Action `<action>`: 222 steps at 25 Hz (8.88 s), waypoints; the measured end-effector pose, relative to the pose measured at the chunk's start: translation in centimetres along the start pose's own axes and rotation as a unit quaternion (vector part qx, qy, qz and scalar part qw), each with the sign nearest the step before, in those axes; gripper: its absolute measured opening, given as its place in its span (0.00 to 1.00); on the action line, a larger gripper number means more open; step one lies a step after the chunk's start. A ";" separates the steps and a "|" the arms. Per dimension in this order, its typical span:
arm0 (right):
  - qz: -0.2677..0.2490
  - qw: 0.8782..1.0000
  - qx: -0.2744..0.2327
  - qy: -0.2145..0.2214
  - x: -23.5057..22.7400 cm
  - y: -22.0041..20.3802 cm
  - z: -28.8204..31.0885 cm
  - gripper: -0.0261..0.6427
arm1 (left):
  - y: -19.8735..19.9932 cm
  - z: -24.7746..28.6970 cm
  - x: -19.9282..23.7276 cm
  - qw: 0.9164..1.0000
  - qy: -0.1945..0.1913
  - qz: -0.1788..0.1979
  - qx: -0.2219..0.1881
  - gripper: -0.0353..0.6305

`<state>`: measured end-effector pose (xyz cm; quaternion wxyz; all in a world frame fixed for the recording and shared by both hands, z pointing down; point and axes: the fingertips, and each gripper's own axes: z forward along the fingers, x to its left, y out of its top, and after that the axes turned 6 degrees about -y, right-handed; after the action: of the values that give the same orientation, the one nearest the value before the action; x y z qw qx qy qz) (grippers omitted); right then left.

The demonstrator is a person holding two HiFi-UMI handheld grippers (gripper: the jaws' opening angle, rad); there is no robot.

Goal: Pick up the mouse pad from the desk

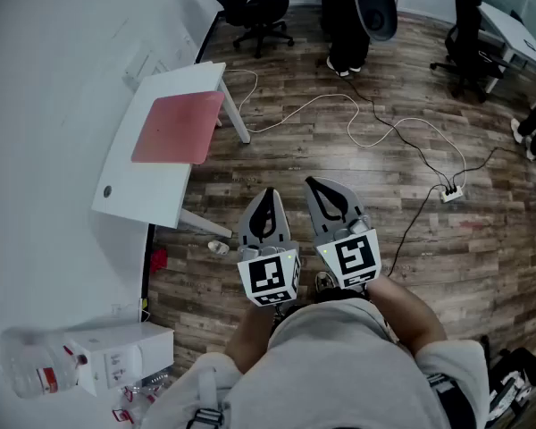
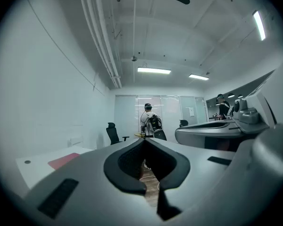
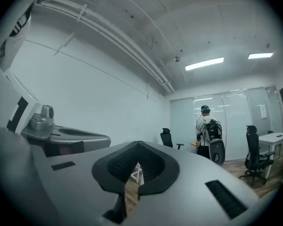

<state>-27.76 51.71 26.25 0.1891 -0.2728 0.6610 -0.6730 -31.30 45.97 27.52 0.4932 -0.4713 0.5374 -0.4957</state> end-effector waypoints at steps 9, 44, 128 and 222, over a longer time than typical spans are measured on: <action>-0.075 0.995 0.023 0.057 -1.2 -2.8 0.6 0.10 | -1.9 1.6 -1.7 0.999 0.020 0.035 0.027 0.07; -0.033 0.980 0.123 0.151 -4.3 -14.5 31.1 0.10 | -15.1 23.5 18.1 0.981 0.057 0.002 0.184 0.07; -0.559 0.664 -0.067 0.492 11.6 -37.1 68.3 0.12 | -40.6 26.2 45.2 0.685 0.357 0.156 0.616 0.10; -0.295 0.851 -0.011 0.434 31.4 -9.3 88.1 0.11 | -18.2 21.9 78.1 0.785 0.554 -0.008 0.277 0.10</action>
<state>3.15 -36.37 37.12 -0.3277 -0.1372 0.5712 -0.7399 -14.57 -34.42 40.33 0.2158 0.0372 0.5545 -0.8029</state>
